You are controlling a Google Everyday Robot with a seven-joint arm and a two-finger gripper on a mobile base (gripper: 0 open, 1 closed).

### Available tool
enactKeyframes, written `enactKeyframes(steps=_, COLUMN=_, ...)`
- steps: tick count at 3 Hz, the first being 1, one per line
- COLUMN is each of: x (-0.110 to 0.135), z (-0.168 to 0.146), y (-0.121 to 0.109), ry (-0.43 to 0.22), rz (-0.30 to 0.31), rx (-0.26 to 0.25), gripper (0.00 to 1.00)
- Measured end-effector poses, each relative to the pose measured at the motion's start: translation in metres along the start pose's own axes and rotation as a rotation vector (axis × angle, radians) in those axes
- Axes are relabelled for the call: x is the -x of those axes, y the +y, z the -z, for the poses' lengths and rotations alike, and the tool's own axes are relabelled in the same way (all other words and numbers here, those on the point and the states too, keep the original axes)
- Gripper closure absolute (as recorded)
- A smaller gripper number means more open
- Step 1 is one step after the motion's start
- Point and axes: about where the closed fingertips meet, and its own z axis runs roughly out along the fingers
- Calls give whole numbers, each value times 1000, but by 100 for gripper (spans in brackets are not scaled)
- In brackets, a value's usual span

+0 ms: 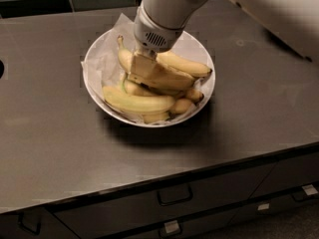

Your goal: Pick banana from white bowl

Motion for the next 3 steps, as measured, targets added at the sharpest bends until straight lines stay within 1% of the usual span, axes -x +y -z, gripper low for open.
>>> enactKeyframes(steps=1, x=8, z=27, y=3, ry=-24, rz=46, rx=-16, gripper=100)
enactKeyframes(steps=2, x=6, z=48, y=4, ry=-51, rz=73, rx=-30, gripper=100)
enactKeyframes(steps=3, x=0, z=63, y=5, ry=-59, rz=83, rx=-41, gripper=100)
